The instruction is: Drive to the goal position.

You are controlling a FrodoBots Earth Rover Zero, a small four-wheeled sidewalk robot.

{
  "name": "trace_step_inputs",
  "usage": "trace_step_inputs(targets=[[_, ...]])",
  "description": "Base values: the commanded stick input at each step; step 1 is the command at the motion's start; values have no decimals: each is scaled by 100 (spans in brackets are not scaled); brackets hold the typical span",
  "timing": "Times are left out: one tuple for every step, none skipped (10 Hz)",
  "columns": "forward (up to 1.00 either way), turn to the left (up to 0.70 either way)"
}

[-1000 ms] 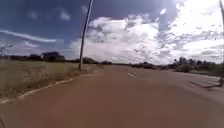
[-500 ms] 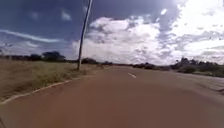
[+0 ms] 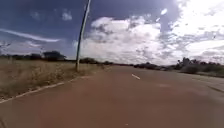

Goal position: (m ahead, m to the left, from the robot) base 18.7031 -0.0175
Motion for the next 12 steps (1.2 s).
trace_step_inputs(targets=[[100,0],[100,0],[100,0],[100,0],[100,0],[100,0],[100,0],[100,0],[100,0],[100,0],[100,0],[100,0]])
